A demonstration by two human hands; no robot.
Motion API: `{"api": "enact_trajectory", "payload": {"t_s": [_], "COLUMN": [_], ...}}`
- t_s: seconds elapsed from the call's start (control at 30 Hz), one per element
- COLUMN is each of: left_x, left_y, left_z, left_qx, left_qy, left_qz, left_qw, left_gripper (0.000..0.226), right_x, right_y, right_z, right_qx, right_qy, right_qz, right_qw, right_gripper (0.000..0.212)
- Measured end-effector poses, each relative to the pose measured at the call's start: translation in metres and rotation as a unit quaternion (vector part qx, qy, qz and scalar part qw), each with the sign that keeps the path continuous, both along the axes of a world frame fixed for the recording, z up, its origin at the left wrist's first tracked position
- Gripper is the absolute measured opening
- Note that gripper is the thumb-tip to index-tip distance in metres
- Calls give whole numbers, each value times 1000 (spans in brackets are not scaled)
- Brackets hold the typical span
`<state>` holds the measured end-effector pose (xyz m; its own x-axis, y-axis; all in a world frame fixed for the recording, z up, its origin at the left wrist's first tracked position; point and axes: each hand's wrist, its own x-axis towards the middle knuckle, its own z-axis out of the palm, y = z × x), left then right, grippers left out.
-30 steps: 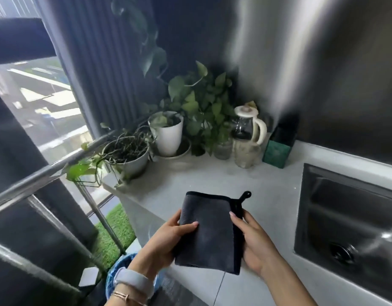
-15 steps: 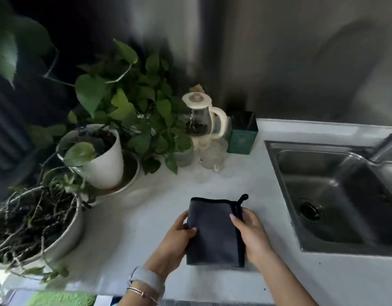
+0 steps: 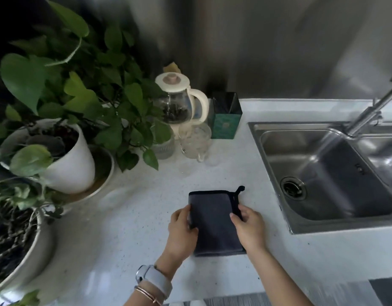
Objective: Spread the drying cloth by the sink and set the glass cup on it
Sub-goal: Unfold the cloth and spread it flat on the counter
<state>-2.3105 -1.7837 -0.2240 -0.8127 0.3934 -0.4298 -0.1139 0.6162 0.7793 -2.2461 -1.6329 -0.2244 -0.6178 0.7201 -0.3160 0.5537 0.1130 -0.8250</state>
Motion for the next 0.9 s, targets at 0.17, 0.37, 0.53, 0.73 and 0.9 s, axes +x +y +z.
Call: {"api": "enact_trajectory", "payload": {"t_s": [0.17,0.37,0.53,0.73,0.9], "left_x": [10,-2,-21,-35,-43], "left_y": [-4,-30,-67,-88,-89], "left_z": [13,49,51,31,16], "left_qx": [60,253,194,129,121], "left_qy": [2,-175,-133,-129,-120], "left_qz": [53,121,253,254,277], "left_qw": [997,944,939,950,946], "left_gripper": [33,45,16,12,4], "right_x": [-1,-25,-38,-33,-44], "right_y": [-3,-55,-104,-75,-66], "right_z": [14,50,45,18,12], "right_qx": [-43,-104,-157,135,233], "right_qy": [-28,61,15,-49,-164], "right_qz": [34,216,352,223,269], "right_qw": [998,969,923,964,920], "right_gripper": [24,6,25,30,61]}}
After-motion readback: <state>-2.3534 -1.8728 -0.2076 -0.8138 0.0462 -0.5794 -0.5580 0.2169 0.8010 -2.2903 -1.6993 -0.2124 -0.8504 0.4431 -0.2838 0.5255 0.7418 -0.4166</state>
